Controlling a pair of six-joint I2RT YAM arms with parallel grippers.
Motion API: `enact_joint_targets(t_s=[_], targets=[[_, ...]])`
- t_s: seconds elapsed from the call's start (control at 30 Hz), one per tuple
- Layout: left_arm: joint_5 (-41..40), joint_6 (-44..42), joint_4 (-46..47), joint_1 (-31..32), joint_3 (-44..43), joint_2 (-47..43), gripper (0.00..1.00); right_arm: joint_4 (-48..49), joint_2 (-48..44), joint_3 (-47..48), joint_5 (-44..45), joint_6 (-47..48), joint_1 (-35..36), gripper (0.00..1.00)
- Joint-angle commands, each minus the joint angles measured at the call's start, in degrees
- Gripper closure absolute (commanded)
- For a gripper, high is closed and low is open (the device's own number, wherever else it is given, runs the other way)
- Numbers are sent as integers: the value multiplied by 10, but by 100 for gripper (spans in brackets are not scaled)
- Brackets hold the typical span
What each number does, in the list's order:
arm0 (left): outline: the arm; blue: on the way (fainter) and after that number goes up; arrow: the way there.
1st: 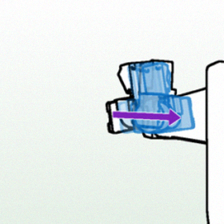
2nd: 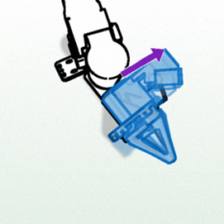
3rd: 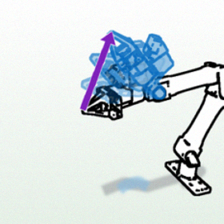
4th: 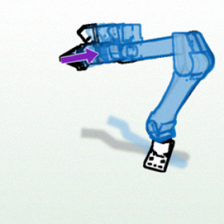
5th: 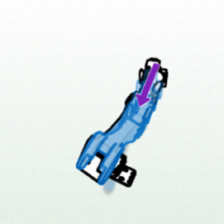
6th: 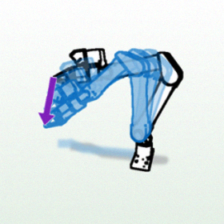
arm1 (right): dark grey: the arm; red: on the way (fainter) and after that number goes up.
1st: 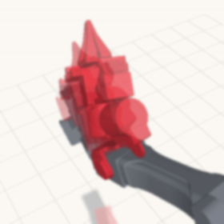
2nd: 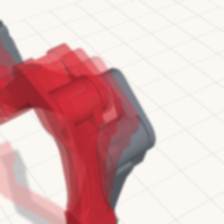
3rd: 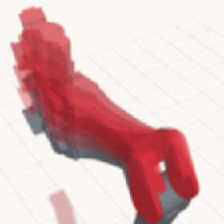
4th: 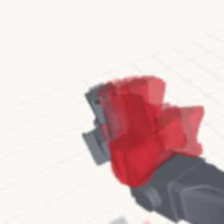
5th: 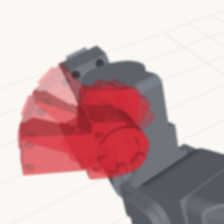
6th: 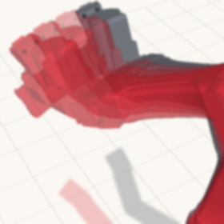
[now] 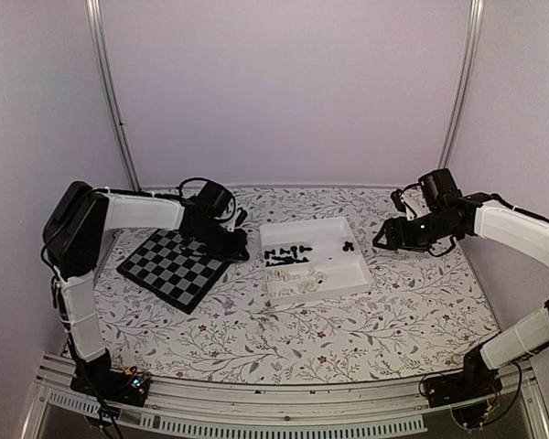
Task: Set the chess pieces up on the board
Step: Adjust the storage box at the center of the board.
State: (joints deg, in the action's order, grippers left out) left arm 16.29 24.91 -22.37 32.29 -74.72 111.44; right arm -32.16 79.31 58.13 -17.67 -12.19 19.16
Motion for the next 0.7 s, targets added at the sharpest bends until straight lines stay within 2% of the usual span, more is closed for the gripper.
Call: enact_joint_targets(t_s=[0.0,0.4,0.53,0.57,0.67], targets=[[22,7,5,25,-65,51,99,-7,-28,-19,-3,-1,-2,23],[45,4,-8,72,-188,149,100,-25,-74,-46,4,1,-5,23],[5,-17,-62,68,-236,138,98,-31,-76,-38,4,10,-6,22],[-10,-22,-72,62,-236,115,92,-31,-77,-37,2,11,-6,22],[-27,-18,-67,23,-186,43,57,-30,-77,-35,-4,15,-6,22]])
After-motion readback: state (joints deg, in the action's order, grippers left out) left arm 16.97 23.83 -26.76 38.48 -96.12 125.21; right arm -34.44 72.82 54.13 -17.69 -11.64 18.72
